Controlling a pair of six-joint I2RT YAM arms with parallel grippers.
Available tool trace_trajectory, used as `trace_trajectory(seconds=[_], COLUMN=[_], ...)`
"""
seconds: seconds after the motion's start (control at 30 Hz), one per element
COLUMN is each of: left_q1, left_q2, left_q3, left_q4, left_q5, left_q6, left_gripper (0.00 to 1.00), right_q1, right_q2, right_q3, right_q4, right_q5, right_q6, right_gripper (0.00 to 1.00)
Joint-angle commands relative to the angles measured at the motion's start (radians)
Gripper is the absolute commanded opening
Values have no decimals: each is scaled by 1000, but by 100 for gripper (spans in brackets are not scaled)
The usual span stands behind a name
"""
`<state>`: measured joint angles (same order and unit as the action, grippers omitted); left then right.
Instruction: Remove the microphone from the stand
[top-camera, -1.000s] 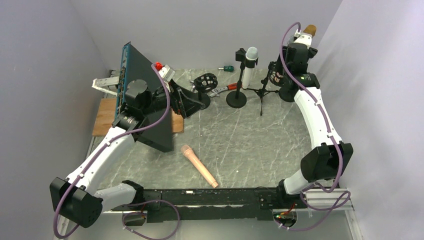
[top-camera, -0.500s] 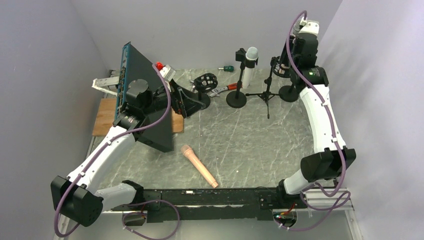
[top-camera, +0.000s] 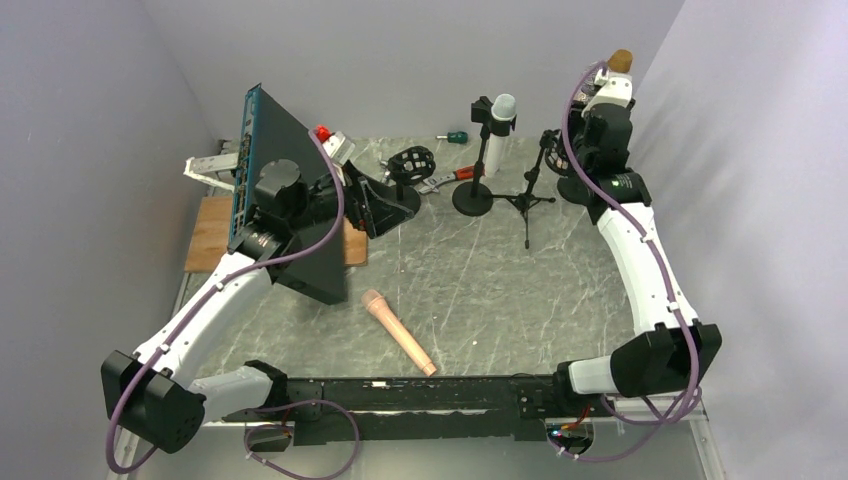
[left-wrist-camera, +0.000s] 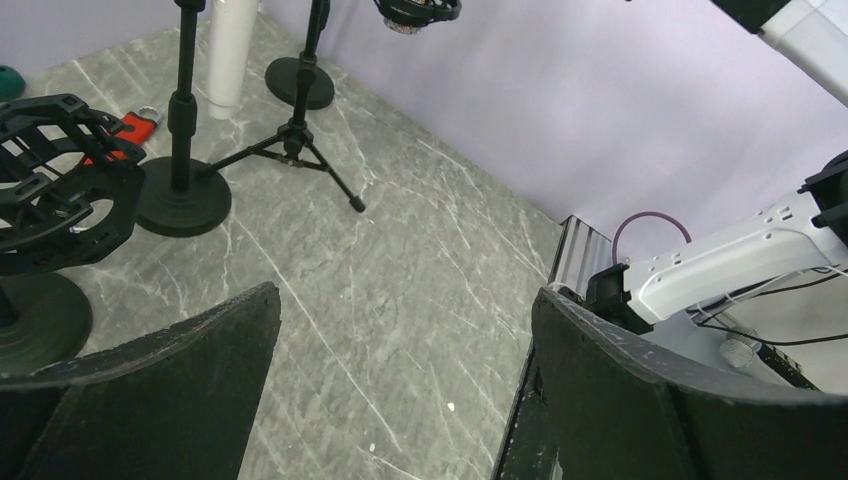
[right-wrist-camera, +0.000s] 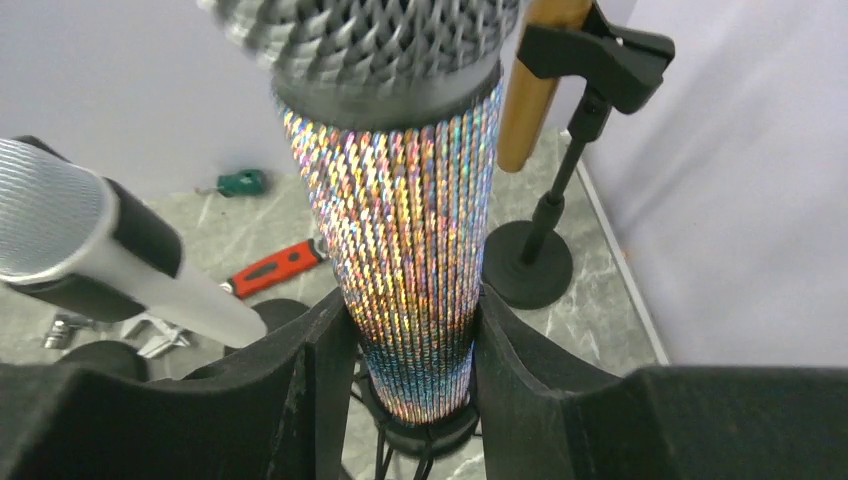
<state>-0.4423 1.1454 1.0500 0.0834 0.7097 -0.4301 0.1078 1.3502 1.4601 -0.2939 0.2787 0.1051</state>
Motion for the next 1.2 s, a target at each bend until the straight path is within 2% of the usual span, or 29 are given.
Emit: trace_trajectory(seconds=[0.0, 0.37, 0.53, 0.67, 0.8, 0.93, 1.1, 1.17], left_q1=[-6, -21, -77, -147, -214, -273, -343, -352], left_q2=[7, 26, 28, 33, 38, 27, 14, 17], left_q3=[38, 23, -4, -13, -23, -77, -100, -100], left_q4=[0, 55, 101, 72, 50, 136, 153, 180], left_q5=[-5, 43, 63, 19, -25, -4, -207, -235], left_q6=[25, 11, 50, 112, 168, 198, 226, 227], left_gripper=[98, 99, 99, 98, 98, 98, 98, 97], right_q1=[-2, -1, -1, -1, 1, 5, 16, 19], right_q2=[-39, -247, -336, -392, -478, -538, -580, -587], right_q3=[-41, -149, -211, -267, -390, -508, -578, -599], right_q4=[148, 14, -22, -61, -8, 104, 214, 244], right_q5=[-10, -167, -340, -437, -584, -775, -956, -998], right_q6=[25, 72, 64, 77, 93, 91, 145, 176], right_gripper=[16, 11, 10, 8, 8, 8, 1, 1])
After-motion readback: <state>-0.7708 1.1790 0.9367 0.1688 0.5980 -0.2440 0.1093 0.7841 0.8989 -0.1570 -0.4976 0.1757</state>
